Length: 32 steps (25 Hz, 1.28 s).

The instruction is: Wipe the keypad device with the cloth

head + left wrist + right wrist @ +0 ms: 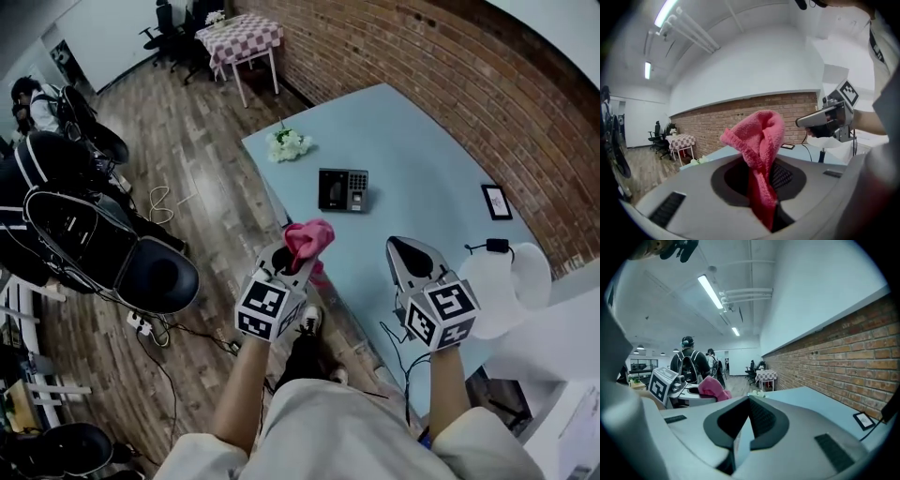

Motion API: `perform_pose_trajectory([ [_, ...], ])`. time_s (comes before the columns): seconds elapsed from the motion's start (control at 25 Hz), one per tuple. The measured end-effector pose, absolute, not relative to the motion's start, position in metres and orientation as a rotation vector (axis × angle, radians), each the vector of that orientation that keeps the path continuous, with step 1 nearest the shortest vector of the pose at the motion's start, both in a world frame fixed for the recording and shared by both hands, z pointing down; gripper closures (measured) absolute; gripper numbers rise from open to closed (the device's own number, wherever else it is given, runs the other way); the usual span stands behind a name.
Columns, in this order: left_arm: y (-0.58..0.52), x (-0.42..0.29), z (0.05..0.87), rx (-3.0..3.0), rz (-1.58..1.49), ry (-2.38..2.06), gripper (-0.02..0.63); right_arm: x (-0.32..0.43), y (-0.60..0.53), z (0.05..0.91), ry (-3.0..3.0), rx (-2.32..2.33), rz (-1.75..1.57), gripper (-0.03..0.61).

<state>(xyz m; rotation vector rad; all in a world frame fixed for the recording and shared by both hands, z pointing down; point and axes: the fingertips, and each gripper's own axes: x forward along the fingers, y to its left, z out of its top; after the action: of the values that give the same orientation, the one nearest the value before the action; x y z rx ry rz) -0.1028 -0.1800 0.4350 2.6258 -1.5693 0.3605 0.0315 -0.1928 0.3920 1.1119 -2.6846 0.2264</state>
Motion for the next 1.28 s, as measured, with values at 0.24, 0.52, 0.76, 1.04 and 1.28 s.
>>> perform_pose_trajectory([
  [0.24,-0.123,-0.098,0.392,2.649,0.346,-1.67,0.512,0.028,-0.149,0.356,-2.744,1.08,0.142,0.569],
  [0.52,-0.077,-0.091,0.351,2.697,0.335,-1.775,0.512,0.018,-0.108,0.319,-2.828,1.02,0.057,0.57],
  [0.76,-0.036,-0.086,0.325,2.69,0.302,-1.828,0.512,0.017,-0.07,0.303,-2.855,0.953,0.033,0.571],
  [1.04,-0.008,-0.087,0.306,2.69,0.286,-1.882,0.512,0.015,-0.047,0.29,-2.882,0.917,0.016,0.571],
  [1.28,0.023,-0.082,0.298,2.726,0.288,-1.882,0.512,0.013,-0.016,0.29,-2.877,0.899,-0.011,0.571],
])
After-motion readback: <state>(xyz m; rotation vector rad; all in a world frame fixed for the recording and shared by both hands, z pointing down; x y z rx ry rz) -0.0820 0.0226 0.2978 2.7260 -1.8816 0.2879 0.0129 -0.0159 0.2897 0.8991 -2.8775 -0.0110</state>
